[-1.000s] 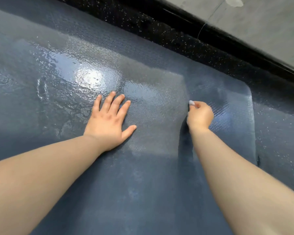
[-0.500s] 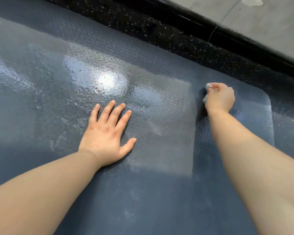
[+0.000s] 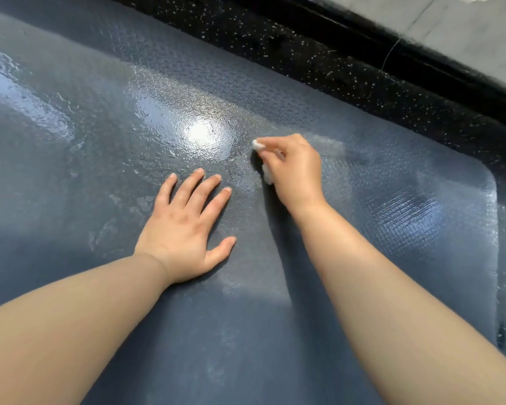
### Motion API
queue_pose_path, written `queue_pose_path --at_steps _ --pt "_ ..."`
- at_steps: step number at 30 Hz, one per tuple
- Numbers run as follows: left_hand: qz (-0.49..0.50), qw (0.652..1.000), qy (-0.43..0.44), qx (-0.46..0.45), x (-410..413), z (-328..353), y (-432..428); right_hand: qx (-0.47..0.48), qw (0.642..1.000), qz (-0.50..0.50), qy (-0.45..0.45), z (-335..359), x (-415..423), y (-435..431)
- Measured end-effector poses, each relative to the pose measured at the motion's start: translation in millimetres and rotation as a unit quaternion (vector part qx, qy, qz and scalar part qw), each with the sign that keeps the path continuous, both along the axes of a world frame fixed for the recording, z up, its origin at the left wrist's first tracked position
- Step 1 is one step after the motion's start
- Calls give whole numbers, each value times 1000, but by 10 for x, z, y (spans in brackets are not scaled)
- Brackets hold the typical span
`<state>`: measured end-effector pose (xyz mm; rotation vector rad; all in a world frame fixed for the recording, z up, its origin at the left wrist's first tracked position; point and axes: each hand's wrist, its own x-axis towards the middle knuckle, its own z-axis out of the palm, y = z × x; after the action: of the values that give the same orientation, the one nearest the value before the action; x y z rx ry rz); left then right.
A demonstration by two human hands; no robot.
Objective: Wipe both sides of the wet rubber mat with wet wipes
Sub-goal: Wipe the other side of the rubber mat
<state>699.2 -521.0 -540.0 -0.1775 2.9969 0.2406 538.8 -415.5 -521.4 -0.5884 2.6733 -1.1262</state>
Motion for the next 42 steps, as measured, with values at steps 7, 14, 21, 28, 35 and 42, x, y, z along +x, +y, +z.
queue_pose_path --at_steps 7,14,21,28,35,42 --pt "0 1000 6 4 -12 7 -4 66 949 -307 -22 1 -1238 707" --pt "-1 1000 12 1 -12 9 0 130 985 -112 25 -79 -575 -145" --pt "2 1000 13 6 -11 10 -8 -23 1000 -11 -9 54 -539 -147" --pt "2 1000 14 8 -13 1 -15 51 961 -268 -43 -20 -1388 332" --pt "-1 1000 19 0 -19 -18 -2 160 982 -77 61 -12 -798 -383" --pt "4 1000 13 4 -21 6 -7 14 973 174 -149 226 -549 -457"
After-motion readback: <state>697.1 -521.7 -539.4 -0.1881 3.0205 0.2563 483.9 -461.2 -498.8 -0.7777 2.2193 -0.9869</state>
